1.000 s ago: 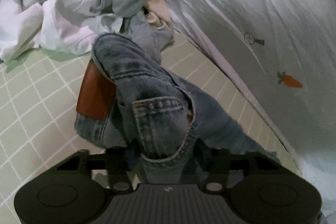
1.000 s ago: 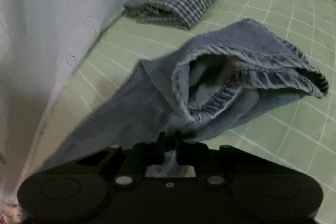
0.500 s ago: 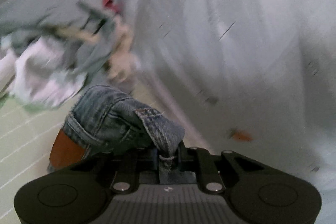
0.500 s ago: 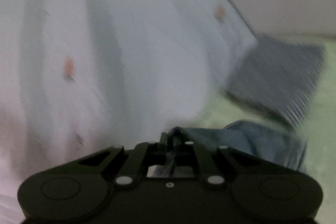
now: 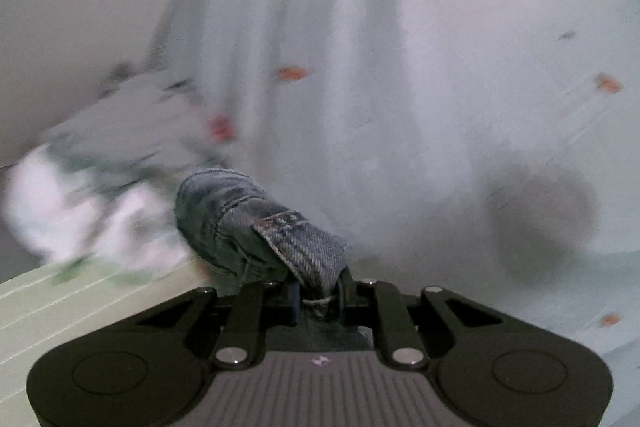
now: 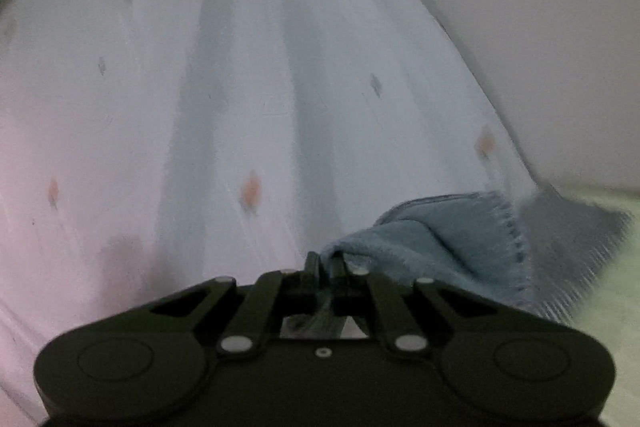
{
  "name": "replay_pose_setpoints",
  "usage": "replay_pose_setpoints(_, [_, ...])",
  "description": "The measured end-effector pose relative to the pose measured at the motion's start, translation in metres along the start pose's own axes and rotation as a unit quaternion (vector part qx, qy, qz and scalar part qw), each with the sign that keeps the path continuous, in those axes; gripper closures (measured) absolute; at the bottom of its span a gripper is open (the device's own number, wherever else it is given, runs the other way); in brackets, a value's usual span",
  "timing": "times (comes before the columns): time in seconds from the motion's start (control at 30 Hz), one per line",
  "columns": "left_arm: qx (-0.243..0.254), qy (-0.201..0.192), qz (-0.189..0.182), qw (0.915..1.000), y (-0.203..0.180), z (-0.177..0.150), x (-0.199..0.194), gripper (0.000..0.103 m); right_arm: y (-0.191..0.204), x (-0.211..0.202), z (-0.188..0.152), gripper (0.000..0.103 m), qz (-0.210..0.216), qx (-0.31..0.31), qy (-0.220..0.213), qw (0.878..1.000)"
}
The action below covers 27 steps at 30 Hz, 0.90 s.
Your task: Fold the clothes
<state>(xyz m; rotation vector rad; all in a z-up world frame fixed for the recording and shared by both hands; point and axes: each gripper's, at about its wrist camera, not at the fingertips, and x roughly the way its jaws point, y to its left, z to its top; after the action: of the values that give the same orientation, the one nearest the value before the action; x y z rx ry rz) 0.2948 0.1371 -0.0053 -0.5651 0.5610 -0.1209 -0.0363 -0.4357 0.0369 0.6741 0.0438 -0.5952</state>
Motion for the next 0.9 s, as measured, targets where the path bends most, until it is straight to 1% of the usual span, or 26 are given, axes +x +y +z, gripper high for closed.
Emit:
replay_pose_setpoints(0.03, [-0.007,0.017,0.031,0.9994,0.015,-0.012,-0.004,0.084,-0.007,-0.002,-0.013,0.098,-0.015,-0.006,0.030,0.999])
replay_pose_setpoints(0.07, [-0.016,0.035,0.062,0.9973,0.031,-0.024,-0.007,0.083,-0.014,-0.001,-0.029,0.098,-0.036,-0.020,0.075,0.996])
replay_pose_setpoints(0.1, [-0.034,0.064,0.096,0.9928,0.049,-0.038,-0.007,0.082,-0.023,0.000,-0.049,0.097,-0.064,-0.033,0.115,0.991])
replay_pose_setpoints(0.13, [-0.052,0.092,0.130,0.9859,0.067,-0.052,-0.008,0.080,-0.030,0.001,-0.068,0.095,-0.090,-0.042,0.144,0.985])
replay_pose_setpoints(0.17, [-0.069,0.119,0.161,0.9773,0.084,-0.067,-0.009,0.079,-0.038,0.003,-0.086,0.094,-0.114,-0.053,0.175,0.976])
replay_pose_setpoints(0.23, [-0.092,0.150,0.199,0.9640,0.110,-0.095,-0.020,0.076,-0.054,0.004,-0.114,0.093,-0.152,-0.059,0.230,0.960])
replay_pose_setpoints(0.27, [-0.093,0.157,0.213,0.9599,0.116,-0.105,-0.027,0.076,-0.062,0.001,-0.124,0.088,-0.158,-0.046,0.240,0.957])
replay_pose_setpoints(0.3, [-0.081,0.154,0.221,0.9597,0.116,-0.110,-0.035,0.076,-0.073,-0.007,-0.130,0.084,-0.159,-0.021,0.245,0.956])
replay_pose_setpoints(0.33, [-0.068,0.151,0.229,0.9592,0.115,-0.114,-0.042,0.074,-0.080,-0.012,-0.132,0.081,-0.159,0.000,0.247,0.956])
replay_pose_setpoints(0.4, [-0.044,0.145,0.243,0.9581,0.113,-0.123,-0.057,0.072,-0.089,-0.018,-0.133,0.081,-0.162,0.013,0.246,0.955])
replay_pose_setpoints(0.47, [-0.022,0.146,0.236,0.9606,0.105,-0.126,-0.063,0.063,-0.092,-0.022,-0.134,0.080,-0.171,-0.001,0.248,0.954])
replay_pose_setpoints(0.5, [-0.012,0.149,0.226,0.9625,0.101,-0.129,-0.061,0.062,-0.095,-0.023,-0.133,0.080,-0.174,-0.007,0.248,0.953])
replay_pose_setpoints(0.57, [0.014,0.161,0.205,0.9653,0.089,-0.138,-0.058,0.057,-0.101,-0.025,-0.133,0.078,-0.176,-0.002,0.247,0.953])
replay_pose_setpoints(0.63, [0.041,0.182,0.186,0.9647,0.072,-0.155,-0.056,0.052,-0.112,-0.028,-0.134,0.077,-0.175,0.018,0.246,0.953])
replay_pose_setpoints(0.73, [0.086,0.221,0.154,0.9593,0.050,-0.187,-0.050,0.049,-0.126,-0.033,-0.137,0.071,-0.182,0.044,0.244,0.951])
replay_pose_setpoints(0.83, [0.133,0.257,0.133,0.9480,0.031,-0.217,-0.045,0.047,-0.138,-0.043,-0.139,0.069,-0.190,0.051,0.241,0.950])
replay_pose_setpoints(0.9, [0.160,0.277,0.122,0.9396,0.021,-0.235,-0.041,0.047,-0.146,-0.054,-0.137,0.068,-0.190,0.061,0.229,0.953])
